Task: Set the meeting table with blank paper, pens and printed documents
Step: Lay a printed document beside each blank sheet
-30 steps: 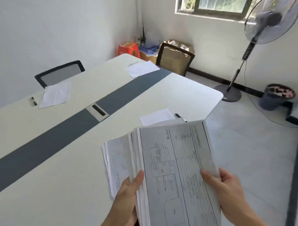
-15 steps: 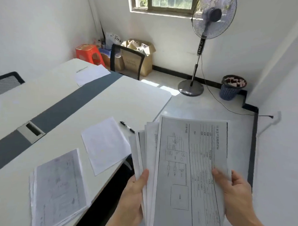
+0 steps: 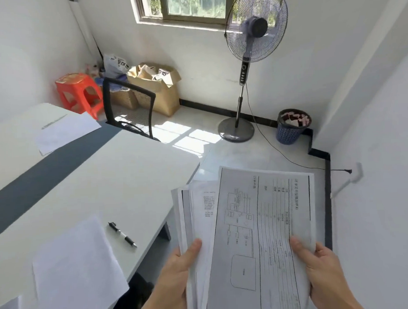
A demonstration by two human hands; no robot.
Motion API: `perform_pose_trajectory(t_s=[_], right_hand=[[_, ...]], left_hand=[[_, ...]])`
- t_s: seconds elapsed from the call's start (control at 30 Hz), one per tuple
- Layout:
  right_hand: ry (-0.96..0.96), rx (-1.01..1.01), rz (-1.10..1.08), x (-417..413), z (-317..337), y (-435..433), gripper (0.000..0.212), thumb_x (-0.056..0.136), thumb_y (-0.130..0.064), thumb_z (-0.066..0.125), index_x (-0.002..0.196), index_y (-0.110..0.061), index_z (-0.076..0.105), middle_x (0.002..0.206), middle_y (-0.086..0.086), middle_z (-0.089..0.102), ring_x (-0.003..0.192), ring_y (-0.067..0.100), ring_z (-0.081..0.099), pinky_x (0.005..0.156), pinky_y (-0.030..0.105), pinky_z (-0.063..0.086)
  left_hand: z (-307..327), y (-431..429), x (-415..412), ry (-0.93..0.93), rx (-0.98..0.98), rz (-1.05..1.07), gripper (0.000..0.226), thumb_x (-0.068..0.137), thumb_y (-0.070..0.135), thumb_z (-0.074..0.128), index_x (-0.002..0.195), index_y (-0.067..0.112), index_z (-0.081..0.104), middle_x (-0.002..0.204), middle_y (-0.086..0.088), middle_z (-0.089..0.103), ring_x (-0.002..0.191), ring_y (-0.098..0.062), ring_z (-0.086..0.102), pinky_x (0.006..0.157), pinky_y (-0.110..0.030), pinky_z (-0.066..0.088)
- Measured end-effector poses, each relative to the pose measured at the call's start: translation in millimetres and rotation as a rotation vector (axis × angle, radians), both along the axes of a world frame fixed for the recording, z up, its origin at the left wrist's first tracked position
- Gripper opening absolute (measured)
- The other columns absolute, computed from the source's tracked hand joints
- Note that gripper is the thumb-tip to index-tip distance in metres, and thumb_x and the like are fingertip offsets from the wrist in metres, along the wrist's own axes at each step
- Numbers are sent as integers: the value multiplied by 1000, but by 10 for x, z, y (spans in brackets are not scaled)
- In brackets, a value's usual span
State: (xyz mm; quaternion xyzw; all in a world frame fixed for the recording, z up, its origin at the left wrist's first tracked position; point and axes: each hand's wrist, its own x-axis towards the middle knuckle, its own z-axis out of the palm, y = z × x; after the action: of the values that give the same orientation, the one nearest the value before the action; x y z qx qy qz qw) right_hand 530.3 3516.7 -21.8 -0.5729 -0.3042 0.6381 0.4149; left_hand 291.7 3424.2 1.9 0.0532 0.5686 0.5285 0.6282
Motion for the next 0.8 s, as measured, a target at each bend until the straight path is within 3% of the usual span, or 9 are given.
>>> perform_pose_trajectory(t_s=[0.07,0.17,0.3,0.47,0.53,0.63,0.73,0.8], right_hand=[[4,12,-28,9,82,396,12,90,-7,61,98,-1,69,80,14,77,66,26,75,54,35,62],[16,59,-57,-43,281,984,10,90,-8,61,94,-2,69,78,12,77,63,23,75,50,29,60],[33,34,-147,15,264,1628,12,88,-9,64,95,0,67,78,11,77,67,24,75,52,32,61],[74,-8,-122,130,105,2518,9,89,-8,62,95,-3,67,72,8,77,60,21,74,47,26,58],[92,-30,-82,180,22,2967,10,91,-8,60,97,-5,67,72,6,77,60,20,74,48,27,58],[141,-75,10,210,-10,3691,16,92,-9,58,105,-5,64,77,8,78,64,23,75,54,33,62],[120,-119,148,190,57,4347,22,92,-12,59,110,-1,63,90,18,77,76,35,75,71,47,61],[104,-143,290,118,116,4727,24,92,-12,58,108,4,63,97,25,74,81,41,73,72,52,61]], left_hand=[[33,439,-13,-17,-6,-11,63,70,39,74,117,-1,62,108,-25,71,96,-42,69,89,-52,53],[167,1066,-75,-65,-10,-12,86,58,51,86,124,3,59,116,-25,68,106,-44,65,97,-58,48],[214,1794,-51,-102,42,-117,59,77,44,68,120,4,64,118,-26,67,110,-46,62,98,-59,46],[188,2673,58,-30,22,-95,46,76,38,65,104,3,74,103,-24,73,90,-39,71,78,-45,57],[172,3035,135,-16,15,-48,43,79,38,65,103,4,75,106,-25,71,97,-42,69,87,-50,55],[136,3574,222,15,11,62,48,77,37,70,111,2,70,112,-29,68,106,-48,63,97,-60,47],[191,4053,243,71,63,106,42,84,34,62,108,1,71,106,-27,71,95,-42,69,81,-49,58],[227,4261,208,112,89,157,40,91,32,55,111,0,70,106,-24,72,95,-39,70,75,-43,60]])
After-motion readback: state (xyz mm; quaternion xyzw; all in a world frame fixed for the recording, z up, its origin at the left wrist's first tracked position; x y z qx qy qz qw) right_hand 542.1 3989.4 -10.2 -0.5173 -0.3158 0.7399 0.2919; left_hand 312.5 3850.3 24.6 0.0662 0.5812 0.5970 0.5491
